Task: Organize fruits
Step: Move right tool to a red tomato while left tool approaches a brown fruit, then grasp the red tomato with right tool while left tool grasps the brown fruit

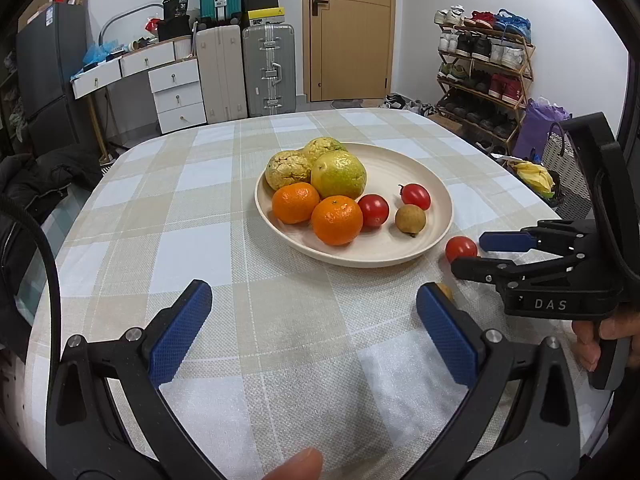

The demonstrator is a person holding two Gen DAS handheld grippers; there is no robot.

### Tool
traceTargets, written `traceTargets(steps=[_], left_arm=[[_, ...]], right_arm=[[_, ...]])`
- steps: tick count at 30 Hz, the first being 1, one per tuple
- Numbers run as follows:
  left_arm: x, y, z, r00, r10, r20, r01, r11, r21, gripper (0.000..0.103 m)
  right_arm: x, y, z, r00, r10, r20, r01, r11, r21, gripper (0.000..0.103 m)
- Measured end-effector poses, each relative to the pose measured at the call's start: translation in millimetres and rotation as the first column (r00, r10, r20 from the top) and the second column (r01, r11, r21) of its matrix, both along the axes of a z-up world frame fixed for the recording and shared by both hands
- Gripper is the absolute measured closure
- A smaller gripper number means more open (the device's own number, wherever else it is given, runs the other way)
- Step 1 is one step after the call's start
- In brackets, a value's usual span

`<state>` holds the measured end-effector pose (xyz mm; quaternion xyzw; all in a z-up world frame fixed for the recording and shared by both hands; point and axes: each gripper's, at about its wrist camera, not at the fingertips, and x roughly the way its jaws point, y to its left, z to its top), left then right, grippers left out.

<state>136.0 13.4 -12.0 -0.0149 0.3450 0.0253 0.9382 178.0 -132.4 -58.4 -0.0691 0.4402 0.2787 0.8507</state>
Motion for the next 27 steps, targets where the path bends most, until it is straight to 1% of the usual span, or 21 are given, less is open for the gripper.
traceTargets(steps=[1, 2, 5, 6, 9, 13, 21, 27], left_arm=[[0, 0, 0, 1.0, 0.0, 0.0, 0.0, 1.0, 0.0, 0.001], [0, 0, 0, 1.0, 0.0, 0.0, 0.0, 1.0, 0.0, 0.001], [0, -1, -1, 1.0, -0.002, -0.003, 0.002, 1.0, -0.001, 0.001], [-1, -1, -1, 1.0, -0.003, -0.004, 0.003, 1.0, 0.0, 0.001], [-1, -3, -2, 1.0, -0.008, -0.006, 0.008, 1.0, -0.001, 0.001], [-1, -6, -3, 1.0, -0.021, -0.017, 0.021, 1.0, -0.003, 0.001], [4, -12, -6, 0.997, -0.059, -0.057, 0.057, 0.998, -0.033, 0.001], [10, -29, -15, 0.99, -0.097, -0.106, 0.097, 0.995, 0.002, 0.001]], right_arm=[[-1, 1, 0, 1.0, 0.006, 0.001, -0.006, 1.0, -0.001, 0.054], [-1, 2, 0, 1.0, 0.012, 0.003, -0.012, 1.0, -0.004, 0.06], [-5, 5, 1, 0.999, 0.042, 0.0, -0.042, 0.999, 0.013, 0.073], [-6, 6, 1, 0.999, 0.049, 0.004, -0.049, 0.999, 0.014, 0.074], [-9, 8, 1, 0.998, 0.054, 0.017, -0.054, 0.999, 0.008, 0.074], [-11, 6, 3, 0.998, 0.055, 0.02, -0.056, 0.998, 0.022, 0.075], [-17, -3, 21, 0.997, 0.052, 0.06, -0.055, 0.997, 0.061, 0.075], [-17, -11, 31, 0.996, 0.039, 0.076, -0.045, 0.996, 0.082, 0.075]])
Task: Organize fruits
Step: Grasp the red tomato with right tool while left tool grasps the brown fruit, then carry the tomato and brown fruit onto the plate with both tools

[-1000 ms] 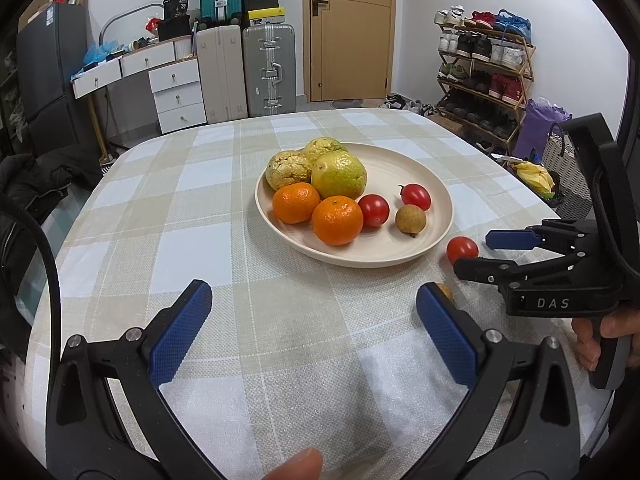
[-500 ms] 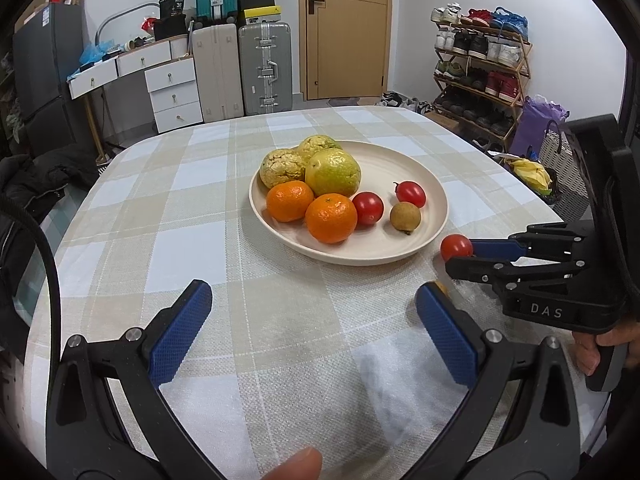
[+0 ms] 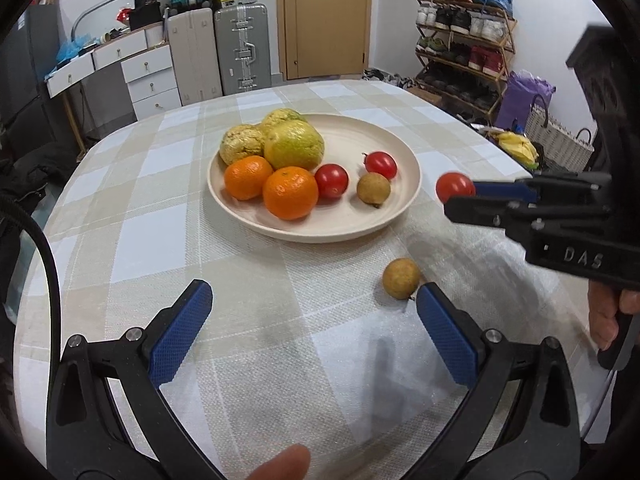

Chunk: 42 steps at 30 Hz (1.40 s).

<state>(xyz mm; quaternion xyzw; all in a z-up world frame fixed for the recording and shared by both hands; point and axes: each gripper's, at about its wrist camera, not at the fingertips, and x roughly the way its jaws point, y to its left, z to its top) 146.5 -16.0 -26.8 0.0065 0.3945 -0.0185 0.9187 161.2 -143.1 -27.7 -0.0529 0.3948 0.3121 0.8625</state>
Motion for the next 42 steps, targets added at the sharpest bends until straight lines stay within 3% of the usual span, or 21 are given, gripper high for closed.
traceTargets(steps=[3, 12, 23, 42], left_arm=[[3, -10, -5, 0.999, -0.03, -0.023, 0.03, 0.999, 0.016, 0.003], [17, -39, -19, 0.986, -0.126, -0.108, 0.129, 0.992, 0.017, 0.038], [21, -48, -17, 0.979, -0.173, -0.107, 0.172, 0.985, -0.022, 0.082], [8, -29, 8, 0.992, -0.127, 0.001, 0.127, 0.991, -0.045, 0.082]], right_arm=[[0, -4, 4, 1.0, -0.004, 0.003, 0.004, 1.0, 0.01, 0.075], [1, -14, 12, 1.0, -0.019, 0.01, 0.018, 0.999, 0.038, 0.075], [1, -15, 12, 1.0, -0.018, 0.006, 0.018, 0.999, 0.04, 0.075], [-2, -10, 6, 1.0, -0.007, 0.012, 0.006, 0.999, 0.035, 0.075]])
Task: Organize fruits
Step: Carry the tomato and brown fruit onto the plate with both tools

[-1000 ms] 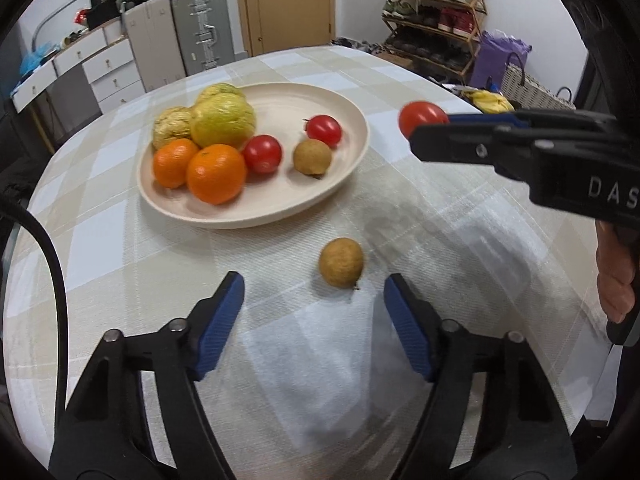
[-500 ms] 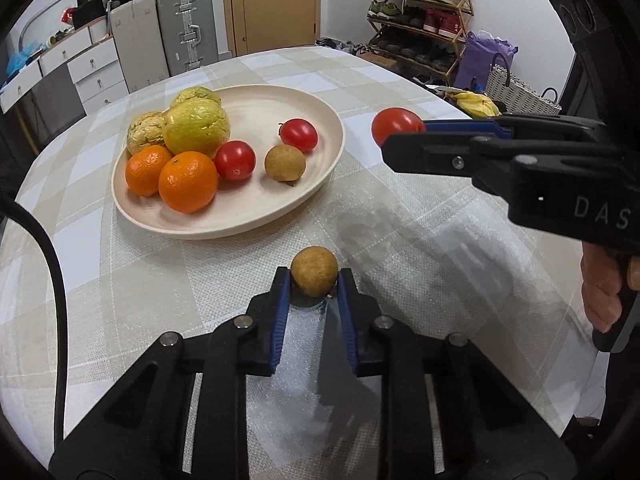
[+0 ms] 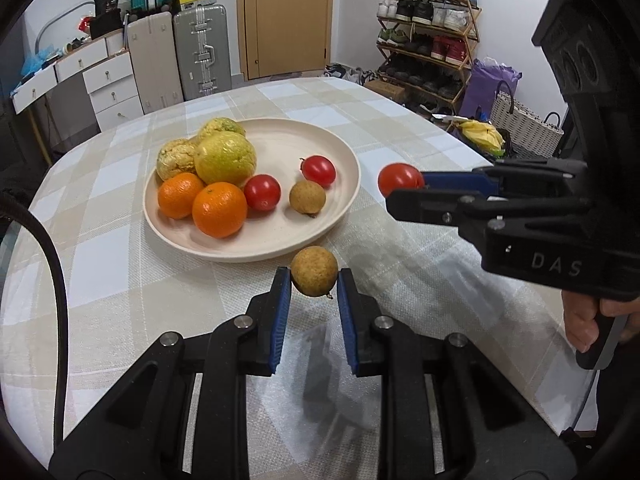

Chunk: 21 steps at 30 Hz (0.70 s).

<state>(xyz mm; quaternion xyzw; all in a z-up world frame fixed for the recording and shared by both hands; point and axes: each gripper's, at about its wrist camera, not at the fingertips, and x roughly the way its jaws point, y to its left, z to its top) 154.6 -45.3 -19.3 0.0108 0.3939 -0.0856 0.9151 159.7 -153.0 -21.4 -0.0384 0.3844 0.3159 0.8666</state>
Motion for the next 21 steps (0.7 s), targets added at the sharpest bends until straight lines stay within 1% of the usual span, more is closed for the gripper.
traceTargets(steps=[14, 21], left_arm=[[-10, 27, 19, 0.995, 0.068, 0.075, -0.065, 0.997, -0.041, 0.082], [-4, 38, 24, 0.989, 0.098, 0.107, -0.091, 0.993, -0.069, 0.082]], right_arm=[[-2, 0, 3, 1.0, -0.003, 0.025, 0.002, 0.999, 0.033, 0.075], [0, -2, 4, 0.999, -0.011, 0.038, 0.008, 0.997, 0.082, 0.075]])
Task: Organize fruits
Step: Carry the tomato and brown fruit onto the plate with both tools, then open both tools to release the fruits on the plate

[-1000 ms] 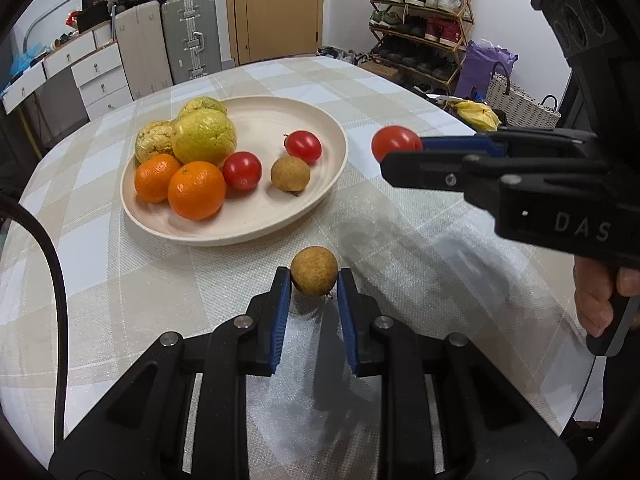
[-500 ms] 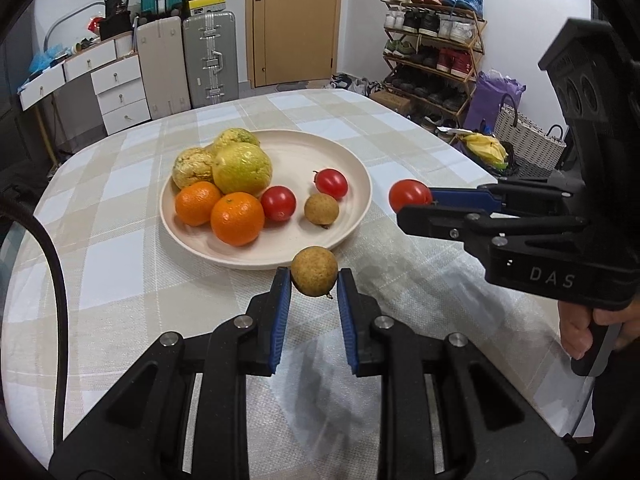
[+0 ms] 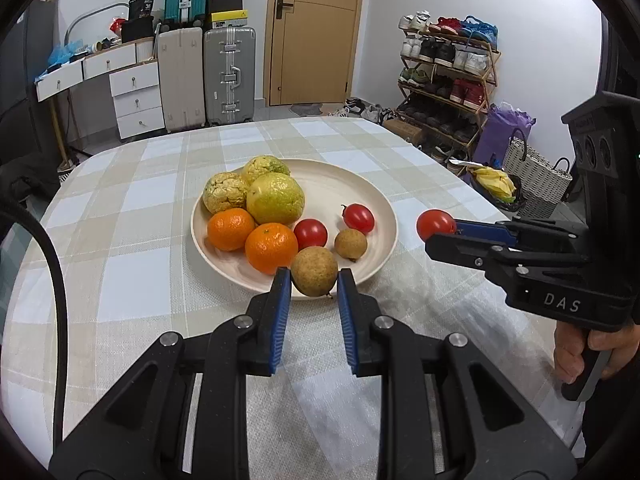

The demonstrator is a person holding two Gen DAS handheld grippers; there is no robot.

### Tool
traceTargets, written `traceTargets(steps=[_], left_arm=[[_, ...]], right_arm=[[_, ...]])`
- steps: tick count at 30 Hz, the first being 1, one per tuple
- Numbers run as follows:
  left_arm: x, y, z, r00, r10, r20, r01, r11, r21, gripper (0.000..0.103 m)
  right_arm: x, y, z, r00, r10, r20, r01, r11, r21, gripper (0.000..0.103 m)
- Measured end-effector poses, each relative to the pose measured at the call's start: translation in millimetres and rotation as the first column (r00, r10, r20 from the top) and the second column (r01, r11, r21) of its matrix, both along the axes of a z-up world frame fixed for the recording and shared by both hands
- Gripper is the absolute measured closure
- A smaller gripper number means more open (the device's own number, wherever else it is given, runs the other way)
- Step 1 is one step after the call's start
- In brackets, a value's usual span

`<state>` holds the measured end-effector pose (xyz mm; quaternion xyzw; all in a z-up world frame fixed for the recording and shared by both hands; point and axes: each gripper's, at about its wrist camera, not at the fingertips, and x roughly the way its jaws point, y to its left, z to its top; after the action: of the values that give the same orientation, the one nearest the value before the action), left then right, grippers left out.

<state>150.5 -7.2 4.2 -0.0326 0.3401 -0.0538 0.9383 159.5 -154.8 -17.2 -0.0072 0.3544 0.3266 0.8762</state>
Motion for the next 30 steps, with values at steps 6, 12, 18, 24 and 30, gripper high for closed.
traceTargets(steps=[6, 12, 18, 24, 30], left_arm=[[8, 0, 2, 0.999, 0.021, 0.028, -0.021, 1.0, 0.014, 0.082], [19, -2, 2, 0.999, 0.019, 0.035, -0.02, 1.0, 0.019, 0.082], [32, -7, -3, 1.0, 0.011, 0.026, -0.012, 1.0, 0.025, 0.082], [42, -11, -9, 1.0, 0.012, 0.015, -0.013, 1.0, 0.028, 0.082], [46, -12, -14, 1.0, 0.015, 0.011, -0.015, 0.999, 0.04, 0.082]], right_arm=[[7, 2, -1, 1.0, -0.006, 0.0, 0.006, 1.0, 0.028, 0.075], [17, 7, -4, 1.0, -0.011, -0.003, 0.011, 1.0, 0.023, 0.075], [28, 11, -7, 1.0, -0.018, -0.005, 0.018, 1.0, 0.014, 0.075], [37, 16, -12, 1.0, -0.023, -0.01, 0.023, 1.0, -0.01, 0.075], [36, 17, -12, 1.0, -0.02, -0.005, 0.02, 1.0, -0.012, 0.075]])
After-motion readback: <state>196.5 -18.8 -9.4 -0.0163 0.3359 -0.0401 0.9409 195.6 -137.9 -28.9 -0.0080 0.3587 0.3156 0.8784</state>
